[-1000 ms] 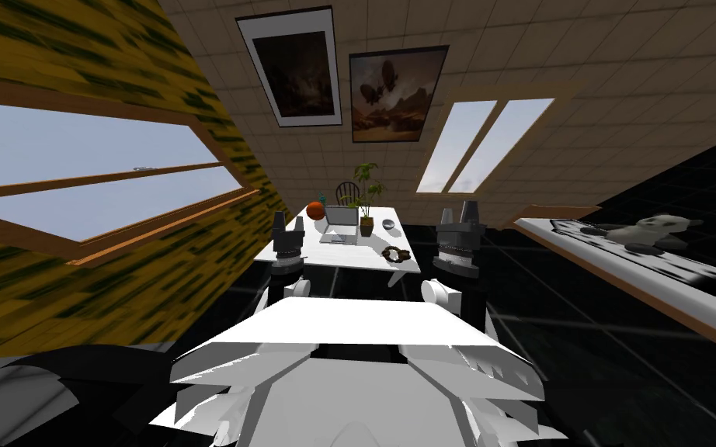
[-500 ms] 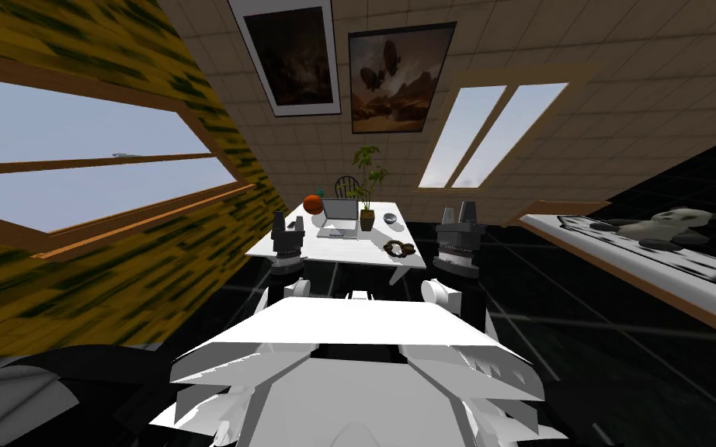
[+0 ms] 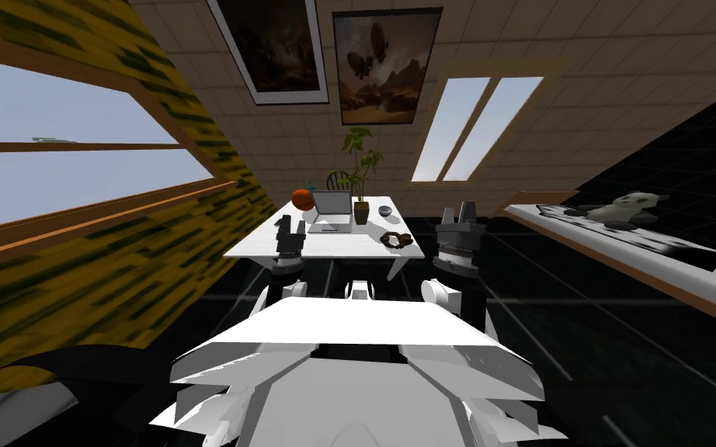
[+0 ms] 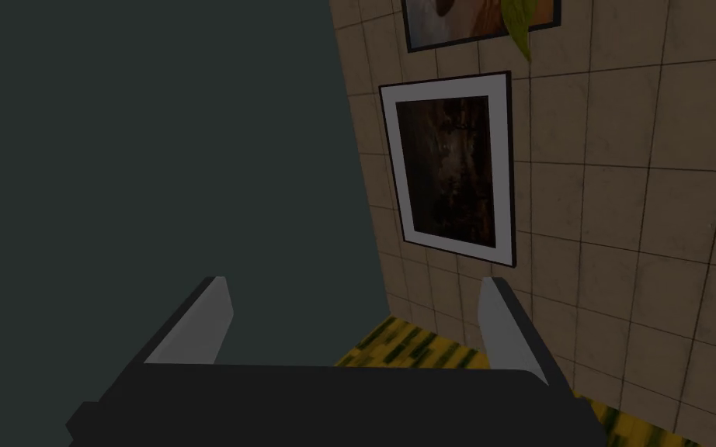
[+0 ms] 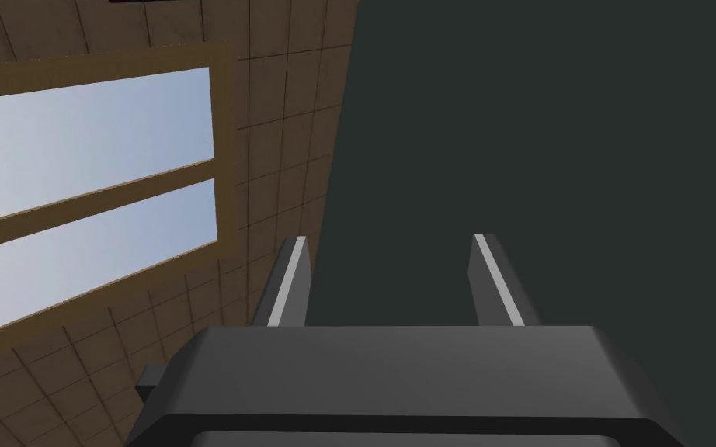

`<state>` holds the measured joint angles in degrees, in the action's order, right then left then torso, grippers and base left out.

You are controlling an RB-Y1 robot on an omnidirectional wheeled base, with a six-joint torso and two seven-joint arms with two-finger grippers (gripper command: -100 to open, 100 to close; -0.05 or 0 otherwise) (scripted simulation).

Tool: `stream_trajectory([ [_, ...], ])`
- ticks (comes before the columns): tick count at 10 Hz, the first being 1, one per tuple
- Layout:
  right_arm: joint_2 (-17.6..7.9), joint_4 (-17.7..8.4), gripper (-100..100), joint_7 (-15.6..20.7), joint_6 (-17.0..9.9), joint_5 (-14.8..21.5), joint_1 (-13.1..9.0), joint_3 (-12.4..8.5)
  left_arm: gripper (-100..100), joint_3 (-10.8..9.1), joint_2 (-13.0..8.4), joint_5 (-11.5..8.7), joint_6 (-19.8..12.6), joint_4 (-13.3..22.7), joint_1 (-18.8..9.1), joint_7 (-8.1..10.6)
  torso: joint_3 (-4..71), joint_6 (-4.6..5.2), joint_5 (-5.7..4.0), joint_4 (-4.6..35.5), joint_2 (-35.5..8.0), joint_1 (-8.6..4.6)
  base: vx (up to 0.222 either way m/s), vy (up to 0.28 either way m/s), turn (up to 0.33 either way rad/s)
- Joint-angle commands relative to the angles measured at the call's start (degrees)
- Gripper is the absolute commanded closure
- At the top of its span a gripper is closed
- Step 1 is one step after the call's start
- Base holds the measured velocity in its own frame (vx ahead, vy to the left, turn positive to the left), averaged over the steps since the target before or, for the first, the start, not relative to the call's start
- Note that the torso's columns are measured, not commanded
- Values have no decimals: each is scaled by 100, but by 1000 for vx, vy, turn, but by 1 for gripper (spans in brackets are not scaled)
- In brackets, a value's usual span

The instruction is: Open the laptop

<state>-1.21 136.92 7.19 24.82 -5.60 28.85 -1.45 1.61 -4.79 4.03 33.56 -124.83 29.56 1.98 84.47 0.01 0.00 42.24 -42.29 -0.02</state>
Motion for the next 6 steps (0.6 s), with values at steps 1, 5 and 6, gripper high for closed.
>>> stream_trajectory([
  [1,0,0,0,0,0,0,0,0,-100,-218,-264,-1,-332,278,29,-14,6,-1,1,4,-2,3,-40,-3,-337],
  [5,0,0,0,0,0,0,1,-1,-100,-547,-568,21,-766,719,48,-25,13,-5,1,3,7,6,-32,-5,-243],
  [6,0,0,0,0,0,0,1,-1,-100,-678,-672,32,-923,890,50,-23,14,1,2,3,7,5,-27,3,-403],
])
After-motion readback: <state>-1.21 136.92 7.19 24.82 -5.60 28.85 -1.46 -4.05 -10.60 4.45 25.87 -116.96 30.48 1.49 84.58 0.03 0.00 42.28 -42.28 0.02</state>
